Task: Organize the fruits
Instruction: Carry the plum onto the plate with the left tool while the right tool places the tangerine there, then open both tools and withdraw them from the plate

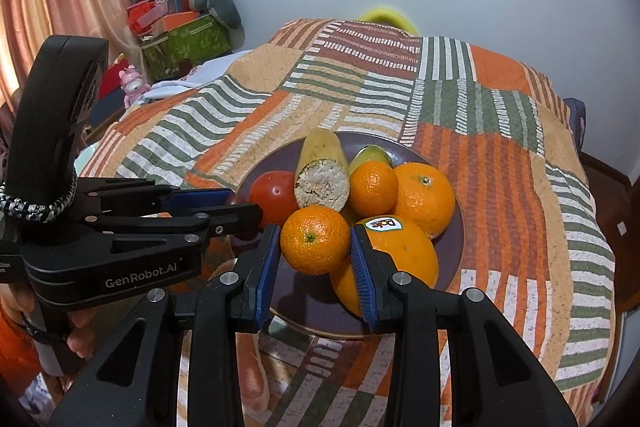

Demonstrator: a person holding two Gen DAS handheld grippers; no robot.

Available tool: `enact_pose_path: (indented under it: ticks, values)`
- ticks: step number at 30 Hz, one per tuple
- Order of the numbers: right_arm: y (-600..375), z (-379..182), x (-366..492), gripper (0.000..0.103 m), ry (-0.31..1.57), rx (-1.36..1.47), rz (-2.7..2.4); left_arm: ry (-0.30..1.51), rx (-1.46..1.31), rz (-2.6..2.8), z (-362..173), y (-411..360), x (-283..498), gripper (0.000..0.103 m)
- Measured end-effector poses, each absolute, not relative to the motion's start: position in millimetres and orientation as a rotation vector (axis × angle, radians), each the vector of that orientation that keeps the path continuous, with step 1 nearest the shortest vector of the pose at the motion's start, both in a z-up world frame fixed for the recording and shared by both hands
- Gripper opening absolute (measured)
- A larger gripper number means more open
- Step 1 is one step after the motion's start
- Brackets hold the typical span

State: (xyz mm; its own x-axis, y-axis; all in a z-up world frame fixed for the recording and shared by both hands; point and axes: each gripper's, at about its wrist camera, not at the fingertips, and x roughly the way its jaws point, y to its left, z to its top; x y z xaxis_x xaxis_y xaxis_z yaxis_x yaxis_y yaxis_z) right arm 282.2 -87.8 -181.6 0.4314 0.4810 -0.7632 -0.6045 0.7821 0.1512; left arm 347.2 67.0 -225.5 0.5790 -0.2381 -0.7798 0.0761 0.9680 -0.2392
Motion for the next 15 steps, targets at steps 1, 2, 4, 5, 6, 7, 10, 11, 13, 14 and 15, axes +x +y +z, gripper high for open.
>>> enact_pose_path:
  ticks: [1,2,4,5,6,7,10,11,13,14,15]
  values:
    - [-88.1,-181.6,282.9,0.033,0.900,-0.150,0.680,0.936,-0.194,-0.184,-224.9,68.1,346.5,0.028]
    - [-88.4,-181.6,283.2,0.033,0.902,-0.148,0.681,0.935,-0.197,-0.184,-224.3,68.7,346.0,0.029]
    - [-88.6,-181.0,282.9,0.034,0.903,-0.151,0.677,0.934,-0.204,-0.181,-222.2,70.5,343.9,0.029]
    - [-89.1,-180.3,282.4,0.037,0.902,-0.154,0.672,0.933,-0.205,-0.180,-221.2,71.1,343.0,0.029]
    - [-89.7,-179.4,281.5,0.037,0.898,-0.156,0.667,0.931,-0.204,-0.180,-219.6,71.6,341.4,0.029]
    - [-90.4,-178.6,280.5,0.037,0.896,-0.158,0.666,0.928,-0.203,-0.178,-217.9,71.9,339.5,0.029]
    - [-93.1,-174.4,276.8,0.037,0.889,-0.161,0.661,0.920,-0.200,-0.176,-211.5,72.9,333.7,0.029]
    - [-94.1,-172.8,275.3,0.037,0.888,-0.161,0.660,0.917,-0.199,-0.176,-208.7,73.2,330.7,0.029]
    - [-96.5,-168.8,271.5,0.037,0.886,-0.160,0.658,0.911,-0.192,-0.173,-203.7,73.1,324.9,0.029]
    - [-97.6,-166.7,269.3,0.037,0.885,-0.159,0.657,0.907,-0.187,-0.171,-200.9,73.4,321.0,0.029]
    - [-98.3,-165.6,267.8,0.037,0.885,-0.159,0.657,0.904,-0.182,-0.169,-198.1,73.5,317.4,0.029]
